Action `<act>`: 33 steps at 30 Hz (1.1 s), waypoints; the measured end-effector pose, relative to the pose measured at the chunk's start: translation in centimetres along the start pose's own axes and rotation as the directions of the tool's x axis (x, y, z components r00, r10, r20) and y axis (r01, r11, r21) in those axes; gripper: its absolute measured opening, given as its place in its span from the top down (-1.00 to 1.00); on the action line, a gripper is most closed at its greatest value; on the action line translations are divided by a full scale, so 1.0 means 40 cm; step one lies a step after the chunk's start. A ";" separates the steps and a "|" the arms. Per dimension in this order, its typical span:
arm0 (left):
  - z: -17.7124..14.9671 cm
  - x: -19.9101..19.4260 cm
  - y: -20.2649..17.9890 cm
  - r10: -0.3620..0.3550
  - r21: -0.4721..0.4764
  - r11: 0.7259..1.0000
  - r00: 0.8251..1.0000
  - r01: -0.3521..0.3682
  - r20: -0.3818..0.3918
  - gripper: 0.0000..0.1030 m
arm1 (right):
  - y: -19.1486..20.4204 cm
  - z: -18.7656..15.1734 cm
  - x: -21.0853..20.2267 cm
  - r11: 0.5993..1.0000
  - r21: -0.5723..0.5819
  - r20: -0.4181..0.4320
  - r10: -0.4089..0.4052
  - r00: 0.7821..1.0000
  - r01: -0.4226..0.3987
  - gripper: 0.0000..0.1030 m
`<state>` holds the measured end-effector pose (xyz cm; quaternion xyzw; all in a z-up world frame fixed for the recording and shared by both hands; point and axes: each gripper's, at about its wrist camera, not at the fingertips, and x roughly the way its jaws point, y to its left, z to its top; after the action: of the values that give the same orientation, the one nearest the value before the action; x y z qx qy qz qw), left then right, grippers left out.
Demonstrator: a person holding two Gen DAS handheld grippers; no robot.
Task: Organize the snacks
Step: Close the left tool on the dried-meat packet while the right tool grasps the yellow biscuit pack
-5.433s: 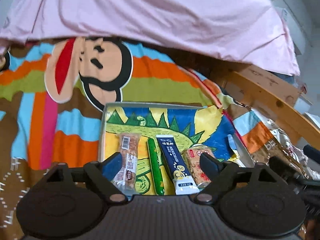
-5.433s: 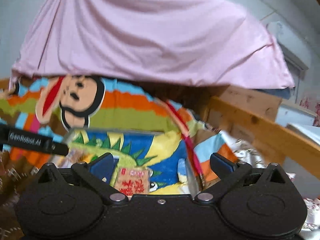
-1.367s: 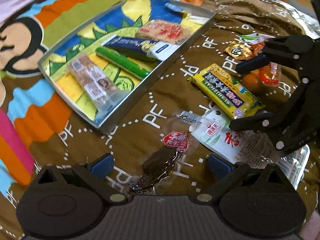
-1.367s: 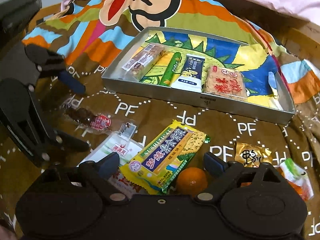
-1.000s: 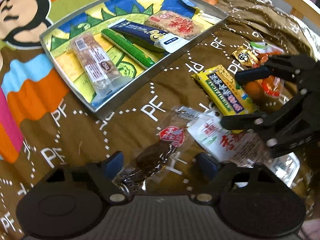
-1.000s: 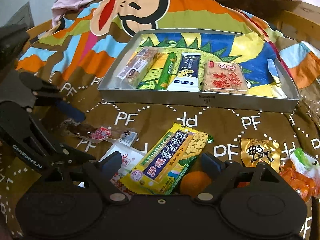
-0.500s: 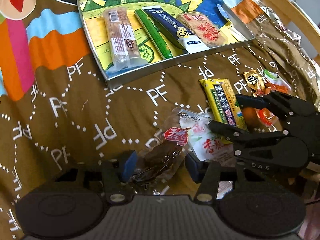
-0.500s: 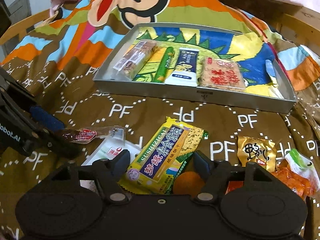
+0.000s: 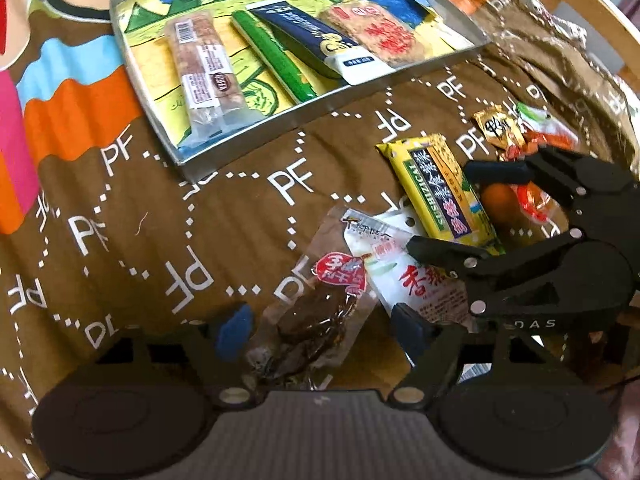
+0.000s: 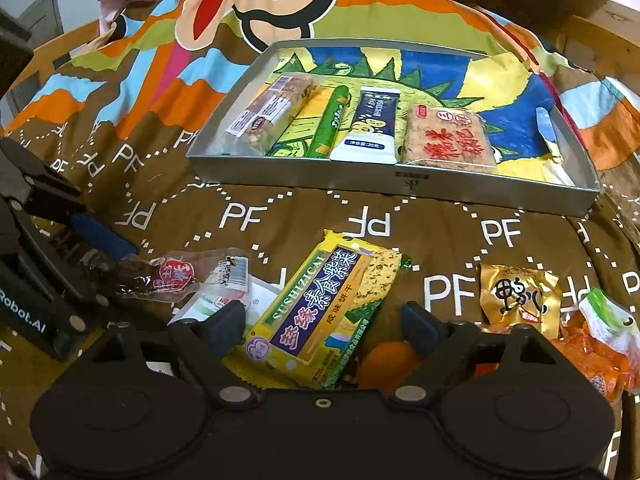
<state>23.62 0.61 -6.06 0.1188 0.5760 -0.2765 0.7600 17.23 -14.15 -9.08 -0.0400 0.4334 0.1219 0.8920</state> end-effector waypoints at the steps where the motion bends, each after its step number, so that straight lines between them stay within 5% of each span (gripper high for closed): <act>1: -0.001 -0.002 -0.002 0.004 0.002 1.000 1.000 -0.004 -0.001 -0.56 | 0.001 -0.001 0.000 1.000 -0.001 0.002 -0.003 1.000 0.003 -0.73; 13: -0.022 -0.032 0.009 0.031 -0.060 0.998 0.999 -0.029 0.036 -0.03 | 0.029 -0.007 -0.027 0.998 -0.035 0.021 -0.046 0.999 0.047 -0.33; 24: -0.042 -0.071 0.042 -0.023 -0.232 0.972 0.996 0.043 0.090 0.04 | 0.037 -0.020 -0.056 0.998 -0.057 0.077 -0.033 0.996 0.038 -0.18; 33: -0.049 -0.099 0.052 -0.004 -0.278 0.959 0.988 0.048 0.155 0.04 | 0.068 -0.028 -0.054 0.988 -0.144 0.104 -0.039 0.994 0.054 -0.16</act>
<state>22.45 4.41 -3.24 -0.0194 0.5509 -0.2102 0.8075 14.39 -12.13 -7.99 -0.1093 0.3766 0.1346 0.9100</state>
